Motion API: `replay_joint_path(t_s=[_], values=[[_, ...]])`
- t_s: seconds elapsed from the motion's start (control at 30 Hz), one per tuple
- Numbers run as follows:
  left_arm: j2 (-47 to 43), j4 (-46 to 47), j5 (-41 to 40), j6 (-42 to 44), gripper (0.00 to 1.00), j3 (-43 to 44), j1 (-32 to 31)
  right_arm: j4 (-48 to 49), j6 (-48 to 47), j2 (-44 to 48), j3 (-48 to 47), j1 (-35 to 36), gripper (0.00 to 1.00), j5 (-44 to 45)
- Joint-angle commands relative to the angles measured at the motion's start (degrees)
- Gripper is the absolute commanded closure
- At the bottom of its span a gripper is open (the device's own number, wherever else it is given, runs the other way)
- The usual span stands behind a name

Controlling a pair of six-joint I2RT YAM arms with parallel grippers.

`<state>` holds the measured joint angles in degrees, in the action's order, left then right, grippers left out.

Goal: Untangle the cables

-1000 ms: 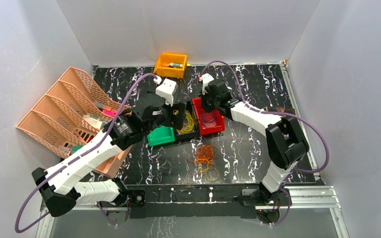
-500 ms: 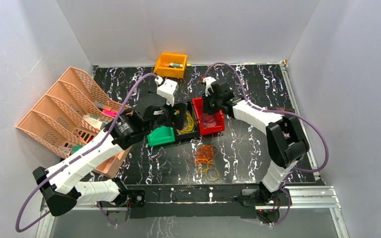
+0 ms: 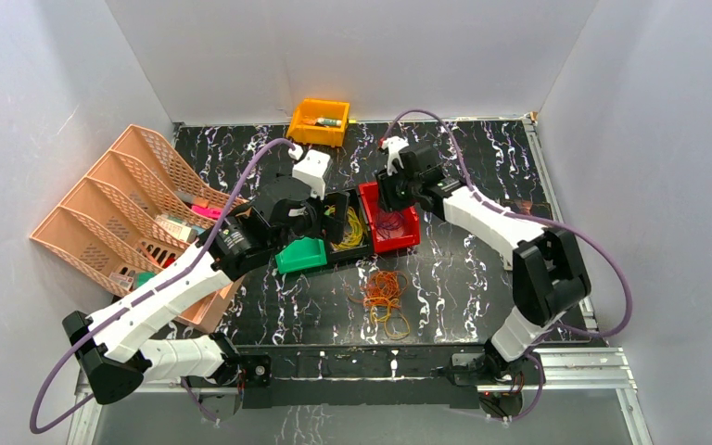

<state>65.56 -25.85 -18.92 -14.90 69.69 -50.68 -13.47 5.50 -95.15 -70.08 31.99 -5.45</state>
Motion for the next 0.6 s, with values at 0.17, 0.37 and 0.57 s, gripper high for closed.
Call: replay_joint_path(t_s=[0.17,0.37,0.57], values=[[-0.51,0.82,-0.59,-0.47,0.04,-0.56,0.34,2.80,0.13,11.34,0.56,-0.02,0.53,6.31],[-1.14,1.34,-1.13,-0.69,0.04,-1.32,0.34,5.01,2.36,19.24,8.67,-0.05,0.52,5.87],[-3.37,4.47,-0.99,-1.25,0.02,-4.27,0.38,5.20,10.66,29.59,20.95,0.00,0.52,0.18]])
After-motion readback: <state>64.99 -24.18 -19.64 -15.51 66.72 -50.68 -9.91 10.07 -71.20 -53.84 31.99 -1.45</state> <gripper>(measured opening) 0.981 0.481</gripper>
